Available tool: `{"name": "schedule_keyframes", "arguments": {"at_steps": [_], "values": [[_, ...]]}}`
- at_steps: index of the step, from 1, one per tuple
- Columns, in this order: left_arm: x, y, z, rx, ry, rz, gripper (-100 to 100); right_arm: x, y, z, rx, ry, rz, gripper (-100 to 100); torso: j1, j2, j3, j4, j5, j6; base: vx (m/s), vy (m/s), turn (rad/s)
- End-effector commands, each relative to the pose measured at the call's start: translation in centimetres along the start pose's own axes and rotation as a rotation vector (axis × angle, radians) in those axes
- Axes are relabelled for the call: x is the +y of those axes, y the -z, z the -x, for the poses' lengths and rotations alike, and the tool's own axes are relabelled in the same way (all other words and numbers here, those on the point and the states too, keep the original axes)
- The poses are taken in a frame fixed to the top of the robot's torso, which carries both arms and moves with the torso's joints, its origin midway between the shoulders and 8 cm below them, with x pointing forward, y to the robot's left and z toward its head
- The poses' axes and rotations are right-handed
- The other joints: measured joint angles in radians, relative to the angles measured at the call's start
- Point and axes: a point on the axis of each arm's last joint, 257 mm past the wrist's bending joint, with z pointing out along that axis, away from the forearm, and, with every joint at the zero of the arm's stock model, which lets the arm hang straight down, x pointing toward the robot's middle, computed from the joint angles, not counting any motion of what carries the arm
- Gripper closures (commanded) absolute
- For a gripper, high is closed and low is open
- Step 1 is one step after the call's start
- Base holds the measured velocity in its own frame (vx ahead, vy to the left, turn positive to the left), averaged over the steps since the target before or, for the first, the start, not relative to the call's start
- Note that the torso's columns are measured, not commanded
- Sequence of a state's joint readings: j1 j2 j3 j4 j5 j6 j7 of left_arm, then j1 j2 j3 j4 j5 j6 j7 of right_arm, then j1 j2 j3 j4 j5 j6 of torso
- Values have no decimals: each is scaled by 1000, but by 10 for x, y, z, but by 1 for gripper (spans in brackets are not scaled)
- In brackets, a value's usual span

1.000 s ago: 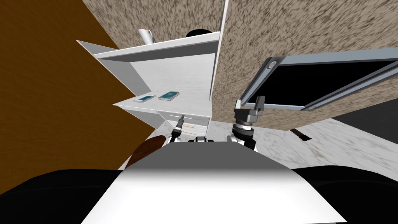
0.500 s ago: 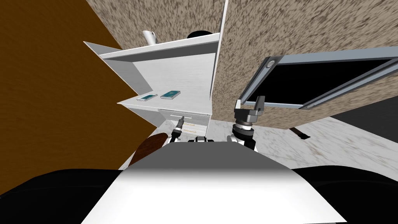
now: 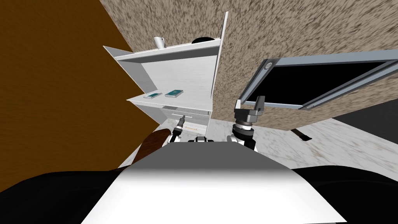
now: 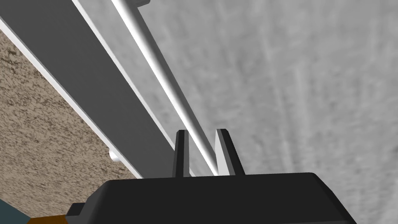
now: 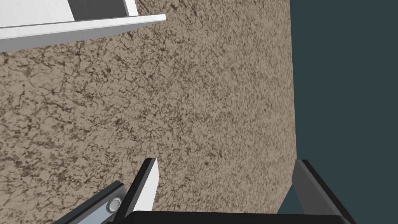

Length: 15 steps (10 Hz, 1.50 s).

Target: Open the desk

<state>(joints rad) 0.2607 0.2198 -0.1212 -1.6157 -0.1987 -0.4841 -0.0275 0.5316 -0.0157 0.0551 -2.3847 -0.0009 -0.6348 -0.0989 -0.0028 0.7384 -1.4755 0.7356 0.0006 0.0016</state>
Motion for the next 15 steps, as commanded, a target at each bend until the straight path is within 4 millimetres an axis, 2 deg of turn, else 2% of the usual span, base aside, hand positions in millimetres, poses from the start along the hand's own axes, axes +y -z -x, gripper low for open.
{"name": "schedule_keyframes", "arguments": {"at_steps": [1, 2, 4, 5, 8, 9, 10, 12, 15], "values": [[4, -18, -8, 28, 17, -13, 100, 0, 0, 0, 0, 0, 0, 0, -1, -2, -1, 0, 0, 2, -118, 5, 112], [11, -23, -10, 33, 15, -4, 100, 0, 0, 0, 0, 0, 0, 0, 0, -2, -1, -1, 0, 1, -100, 2, 53], [11, -39, -12, 48, 21, -20, 100, 0, 0, 0, 0, 0, 0, 0, 0, -3, -2, -1, 0, 1, -112, 3, 71], [15, -37, -13, 50, 22, -11, 100, 0, 0, 0, 0, 0, 0, 0, -1, -3, -2, -1, 0, 2, -52, -8, 0], [15, -64, -14, 74, 29, -33, 100, 0, 0, 0, 0, 0, 0, 0, -1, -3, -2, -2, 0, 2, -95, -7, 82], [20, -67, -14, 77, 26, -24, 100, 0, 0, 0, 0, 0, 0, 0, -1, -1, -1, -1, 0, 2, -110, -6, 56], [15, -78, -13, 85, 29, -41, 100, 0, 0, 0, 0, 0, 0, 0, -1, -2, -1, -1, 0, 2, -139, -5, 106], [23, -82, -13, 89, 25, -27, 100, 0, 0, 0, 0, 0, 0, 0, -2, -2, -1, -1, 0, 2, -86, -4, 25], [21, -107, -8, 104, 21, -41, 100, 0, 0, 0, 0, 0, 0, 0, -1, -2, -1, 0, -1, 1, -99, -7, 81]]}}
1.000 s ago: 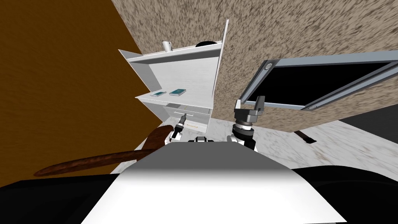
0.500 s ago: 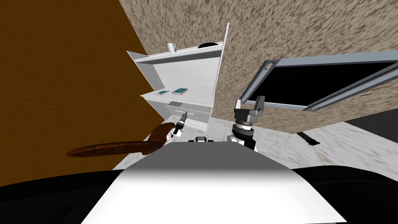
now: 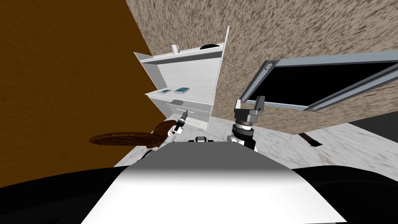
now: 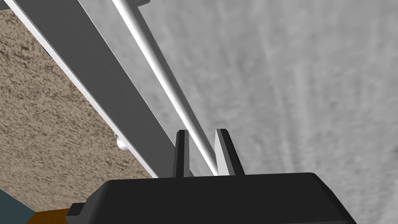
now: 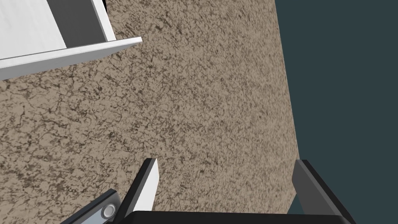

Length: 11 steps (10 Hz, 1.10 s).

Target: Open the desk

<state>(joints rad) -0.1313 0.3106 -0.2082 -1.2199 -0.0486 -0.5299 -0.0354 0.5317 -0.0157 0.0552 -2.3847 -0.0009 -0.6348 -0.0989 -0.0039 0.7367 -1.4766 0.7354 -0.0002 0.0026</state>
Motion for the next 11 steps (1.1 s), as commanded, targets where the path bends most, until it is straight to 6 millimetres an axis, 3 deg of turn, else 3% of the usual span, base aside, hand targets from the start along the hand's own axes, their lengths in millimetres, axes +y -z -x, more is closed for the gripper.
{"name": "schedule_keyframes", "arguments": {"at_steps": [1, 3, 7, 8, 11], "values": [[4, -17, 2, 14, -7, 4, 100, 0, 0, 0, 0, 0, 0, 0, 2, 3, 1, 1, 0, -2, -115, -2, 42], [2, -33, 9, 19, -14, -5, 100, 0, 0, 0, 0, 0, 0, 0, 3, 3, 2, 4, 0, -3, -126, -1, 60], [2, -26, 6, 30, -10, -5, 100, 0, 0, 0, 0, 0, 0, 0, 6, 6, 4, 4, 0, -4, -118, 39, 30], [-4, -36, 12, 30, -7, -3, -100, 0, 0, 0, 0, 0, 0, 0, 7, 5, 3, 5, 0, -5, -103, 34, -14], [-17, -55, 28, 27, -9, -1, -100, 0, 0, 0, 0, 0, 0, 0, 0, -3, -2, 3, -1, -1, -41, -17, -16]]}}
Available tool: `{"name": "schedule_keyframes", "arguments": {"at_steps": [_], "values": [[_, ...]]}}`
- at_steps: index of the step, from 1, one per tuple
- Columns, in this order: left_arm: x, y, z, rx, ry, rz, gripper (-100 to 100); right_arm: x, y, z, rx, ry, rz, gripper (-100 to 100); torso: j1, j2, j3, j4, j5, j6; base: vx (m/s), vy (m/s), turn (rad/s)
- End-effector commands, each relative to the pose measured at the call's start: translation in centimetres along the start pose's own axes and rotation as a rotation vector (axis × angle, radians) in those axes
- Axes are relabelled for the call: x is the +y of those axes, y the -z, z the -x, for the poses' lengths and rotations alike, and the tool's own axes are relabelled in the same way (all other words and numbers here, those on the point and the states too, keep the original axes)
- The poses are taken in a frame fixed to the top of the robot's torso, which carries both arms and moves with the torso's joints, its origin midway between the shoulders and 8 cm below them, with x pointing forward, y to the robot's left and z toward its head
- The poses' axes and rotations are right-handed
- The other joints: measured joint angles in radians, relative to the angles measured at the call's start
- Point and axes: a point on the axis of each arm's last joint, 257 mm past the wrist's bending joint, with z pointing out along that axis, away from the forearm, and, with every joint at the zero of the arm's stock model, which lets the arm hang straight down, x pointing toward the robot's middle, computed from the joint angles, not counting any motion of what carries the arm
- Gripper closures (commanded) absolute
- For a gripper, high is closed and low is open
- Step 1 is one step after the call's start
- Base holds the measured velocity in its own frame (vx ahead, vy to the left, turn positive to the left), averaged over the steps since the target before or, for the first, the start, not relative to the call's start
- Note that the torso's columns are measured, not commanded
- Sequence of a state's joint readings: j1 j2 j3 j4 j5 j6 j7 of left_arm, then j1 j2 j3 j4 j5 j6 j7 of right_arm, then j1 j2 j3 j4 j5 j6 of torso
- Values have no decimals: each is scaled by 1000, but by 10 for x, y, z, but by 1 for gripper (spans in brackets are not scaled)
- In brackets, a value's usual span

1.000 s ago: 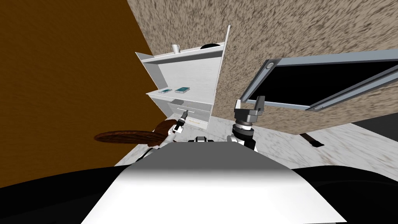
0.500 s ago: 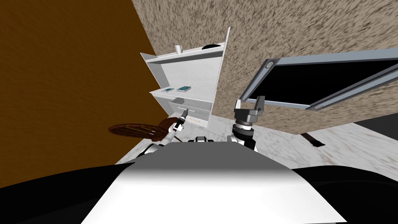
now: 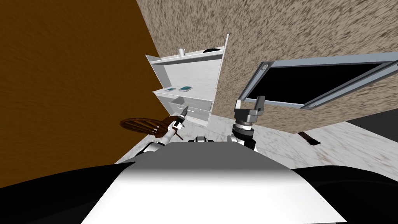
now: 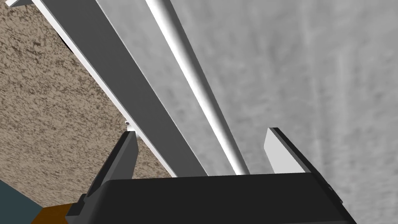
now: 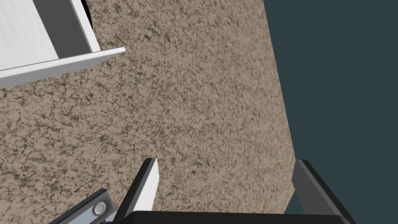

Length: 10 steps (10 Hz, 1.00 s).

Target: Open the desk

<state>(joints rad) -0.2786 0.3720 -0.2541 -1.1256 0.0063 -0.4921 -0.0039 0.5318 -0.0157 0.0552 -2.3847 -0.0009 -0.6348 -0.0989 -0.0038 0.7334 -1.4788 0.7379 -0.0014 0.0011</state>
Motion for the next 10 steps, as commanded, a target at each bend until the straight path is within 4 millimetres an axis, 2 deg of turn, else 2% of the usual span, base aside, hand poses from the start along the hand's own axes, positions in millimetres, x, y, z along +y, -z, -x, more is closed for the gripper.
{"name": "schedule_keyframes", "arguments": {"at_steps": [1, 3, 4, 5, 10], "values": [[-14, -18, 15, -4, -2, -2, -100, 0, 0, 0, 0, 0, 0, 0, 1, 3, 2, 0, 0, 0, -45, -15, -20], [-25, -32, 27, -7, -3, -1, -100, 0, 0, 0, 0, 0, 0, 0, 3, 8, 5, 3, 1, -1, -67, -14, -23], [-17, -26, 20, -3, -1, 10, -100, 0, 0, 0, 0, 0, 0, 0, 3, 11, 7, 6, 0, -2, -22, 1, -5], [-15, -25, 20, -3, 1, 17, 0, 0, 0, 0, 0, 0, 0, 0, 3, 10, 7, 5, 0, -2, 0, 0, 0], [-9, -22, 19, -1, 3, 32, 0, 0, 0, 0, 0, 0, 0, 0, 3, 6, 3, 1, 1, -1, 0, 0, 0]]}}
